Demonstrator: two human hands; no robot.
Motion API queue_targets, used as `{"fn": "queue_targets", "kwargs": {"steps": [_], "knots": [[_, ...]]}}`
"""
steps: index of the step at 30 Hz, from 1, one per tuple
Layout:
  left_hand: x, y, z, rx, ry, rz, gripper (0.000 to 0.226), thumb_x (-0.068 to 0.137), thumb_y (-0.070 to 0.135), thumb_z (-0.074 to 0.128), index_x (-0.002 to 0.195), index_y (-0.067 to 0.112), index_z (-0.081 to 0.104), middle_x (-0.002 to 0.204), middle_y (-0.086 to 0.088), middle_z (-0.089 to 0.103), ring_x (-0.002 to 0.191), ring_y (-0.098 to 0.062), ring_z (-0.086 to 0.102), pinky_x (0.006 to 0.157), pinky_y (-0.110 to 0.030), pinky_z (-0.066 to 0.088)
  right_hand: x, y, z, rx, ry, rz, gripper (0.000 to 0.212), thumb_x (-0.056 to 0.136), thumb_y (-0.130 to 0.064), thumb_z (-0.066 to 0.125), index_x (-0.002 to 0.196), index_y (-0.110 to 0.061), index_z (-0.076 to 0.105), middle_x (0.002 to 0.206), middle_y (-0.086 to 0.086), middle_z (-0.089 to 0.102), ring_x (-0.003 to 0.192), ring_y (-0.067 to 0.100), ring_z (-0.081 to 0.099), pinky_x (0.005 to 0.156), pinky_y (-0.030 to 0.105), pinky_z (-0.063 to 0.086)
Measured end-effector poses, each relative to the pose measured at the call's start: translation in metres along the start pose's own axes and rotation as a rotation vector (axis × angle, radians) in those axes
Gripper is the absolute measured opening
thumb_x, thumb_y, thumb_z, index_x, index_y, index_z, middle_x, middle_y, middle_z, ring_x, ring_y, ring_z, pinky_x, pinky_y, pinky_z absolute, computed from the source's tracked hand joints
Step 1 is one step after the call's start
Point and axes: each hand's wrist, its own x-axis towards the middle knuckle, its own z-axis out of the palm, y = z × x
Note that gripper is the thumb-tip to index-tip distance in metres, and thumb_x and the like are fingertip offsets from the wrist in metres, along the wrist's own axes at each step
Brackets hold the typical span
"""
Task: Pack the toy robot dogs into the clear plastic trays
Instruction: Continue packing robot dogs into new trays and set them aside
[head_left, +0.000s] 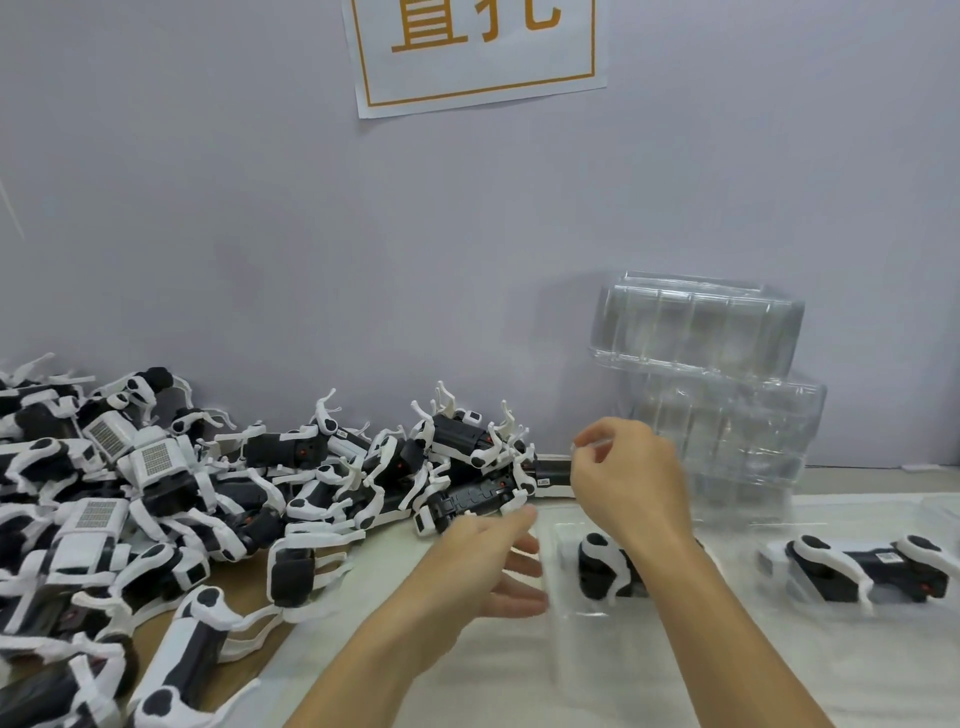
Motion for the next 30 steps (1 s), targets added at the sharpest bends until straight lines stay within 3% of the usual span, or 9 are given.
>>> {"fn": "queue_targets", "kwargs": {"steps": [4,10,15,17,20,23,26,30], "knots": [[-0.004,-0.007,0.035,-0.127,-0.150,-0.011,0.038,0.099,0.035,0.057,0.112,-0.001,0.063,0.107,-0.014,0.056,0.080,-0.024,0.060,0.071,-0.034,0.058,0.002,0.002,-0.002,0.040,0.013,0.015,0.020,0.087,-0.019,0.054,0.093,-0.026,0.072,0.087,-0.005,0.070,0.084,0.019,0.064,0.076,0.034,0.054],[0.003,-0.005,0.067,-0.121,-0.320,-0.004,0.048,0.103,0.042,0.045,0.124,0.005,0.065,0.133,-0.019,0.058,0.099,-0.024,0.058,0.078,-0.034,0.055,0.010,0.008,-0.007,0.109,0.038,0.037,0.022,0.087,-0.017,0.051,0.092,-0.025,0.071,0.086,-0.006,0.070,0.081,0.016,0.065,0.072,0.032,0.053],[0.015,-0.010,0.082,-0.223,-0.507,-0.094,0.061,0.106,0.051,0.025,0.123,0.010,0.068,0.122,0.002,0.070,0.104,-0.019,0.064,0.085,-0.038,0.052,0.018,0.017,-0.015,0.177,0.081,0.079,0.022,0.086,-0.016,0.052,0.088,-0.027,0.071,0.079,-0.012,0.067,0.078,0.012,0.065,0.061,0.026,0.044],[0.018,-0.010,0.088,-0.203,-0.559,-0.099,0.053,0.106,0.047,0.028,0.113,0.017,0.072,0.113,0.008,0.071,0.100,-0.014,0.066,0.085,-0.036,0.052,0.020,0.019,-0.017,0.194,0.102,0.078,0.021,0.086,-0.016,0.054,0.086,-0.028,0.071,0.076,-0.016,0.065,0.077,0.009,0.063,0.060,0.024,0.041],[0.026,-0.007,0.091,0.007,-0.488,0.005,0.029,0.102,0.029,0.045,0.109,0.015,0.070,0.102,0.007,0.071,0.090,-0.015,0.067,0.081,-0.034,0.053,0.022,0.022,-0.021,0.256,0.119,0.075,0.022,0.086,-0.015,0.055,0.083,-0.028,0.071,0.073,-0.018,0.064,0.072,0.000,0.060,0.057,0.015,0.039],[0.040,0.006,0.084,0.226,-0.315,0.149,0.021,0.100,0.017,0.049,0.103,0.009,0.068,0.095,-0.003,0.069,0.077,-0.017,0.066,0.066,-0.024,0.051,0.026,0.026,-0.025,0.348,0.147,0.087,0.023,0.086,-0.011,0.055,0.084,-0.027,0.072,0.073,-0.014,0.067,0.073,0.003,0.063,0.064,0.023,0.046],[0.050,0.041,0.070,0.201,-0.104,0.217,0.015,0.098,0.013,0.053,0.095,0.010,0.067,0.083,-0.005,0.068,0.066,-0.017,0.065,0.056,-0.024,0.052,0.028,0.028,-0.028,0.483,0.188,0.117,0.024,0.086,-0.008,0.054,0.084,-0.024,0.072,0.080,-0.004,0.071,0.079,0.011,0.067,0.072,0.028,0.051],[0.069,0.087,0.065,0.028,0.083,0.241,0.009,0.098,0.017,0.057,0.096,0.008,0.060,0.090,-0.009,0.064,0.071,-0.021,0.063,0.059,-0.031,0.057,0.029,0.027,-0.030,0.542,0.227,0.100,0.025,0.087,-0.009,0.053,0.086,-0.027,0.071,0.083,-0.004,0.072,0.077,0.003,0.064,0.064,0.021,0.046]]}}
